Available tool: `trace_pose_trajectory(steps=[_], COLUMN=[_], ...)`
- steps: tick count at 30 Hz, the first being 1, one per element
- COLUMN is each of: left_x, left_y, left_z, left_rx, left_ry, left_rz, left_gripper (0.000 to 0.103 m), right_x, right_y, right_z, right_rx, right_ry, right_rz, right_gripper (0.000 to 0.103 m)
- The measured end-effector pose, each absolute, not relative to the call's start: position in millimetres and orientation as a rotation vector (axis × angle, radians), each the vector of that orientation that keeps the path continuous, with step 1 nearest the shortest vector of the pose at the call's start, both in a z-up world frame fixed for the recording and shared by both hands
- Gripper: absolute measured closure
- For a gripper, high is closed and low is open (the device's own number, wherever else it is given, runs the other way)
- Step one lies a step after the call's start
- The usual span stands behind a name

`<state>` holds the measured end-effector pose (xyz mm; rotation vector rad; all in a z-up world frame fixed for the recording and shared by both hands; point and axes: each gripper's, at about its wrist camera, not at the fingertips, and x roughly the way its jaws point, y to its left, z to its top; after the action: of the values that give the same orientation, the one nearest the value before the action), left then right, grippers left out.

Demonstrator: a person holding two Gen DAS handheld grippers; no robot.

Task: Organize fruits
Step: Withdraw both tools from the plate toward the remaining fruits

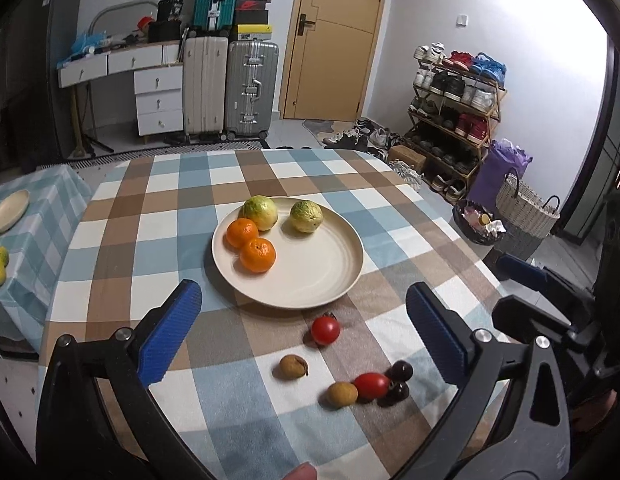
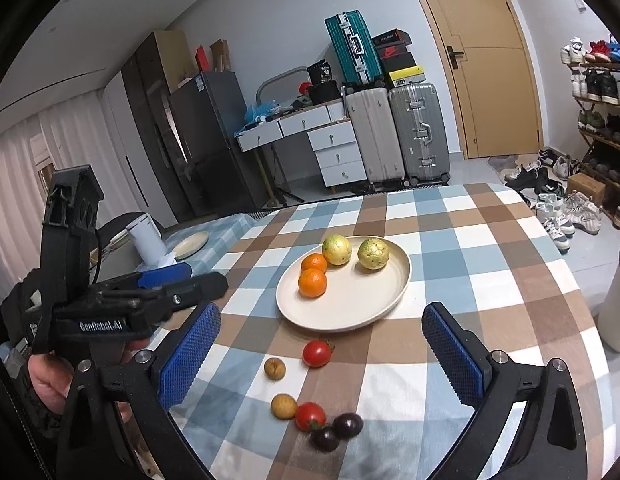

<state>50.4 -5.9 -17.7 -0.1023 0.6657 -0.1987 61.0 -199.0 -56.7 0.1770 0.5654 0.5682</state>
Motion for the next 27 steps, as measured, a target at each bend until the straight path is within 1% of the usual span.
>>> trace_pose_trajectory(steps=[6,18,27], left_x=[36,35,40], left_y=[-5,8,13], left_z=[-23,-84,-118], left_rx=[-0.111,-0.183,-0.201], left_ry=[0.657,0.758,0.809], left_rz=[-0.182,-0.171,-0.169], left_gripper=[0.001,0.001,0.001], right_x=[47,30,36], right_y=[-199,-203,-194], right_z=[-61,-102,-134], right_rx=[0.158,0.17,0.165], right_ry=[0.573,0.69,0.776], right_rz=[0.548,0.538,0.558], right_gripper=[0.0,0.0,0.0])
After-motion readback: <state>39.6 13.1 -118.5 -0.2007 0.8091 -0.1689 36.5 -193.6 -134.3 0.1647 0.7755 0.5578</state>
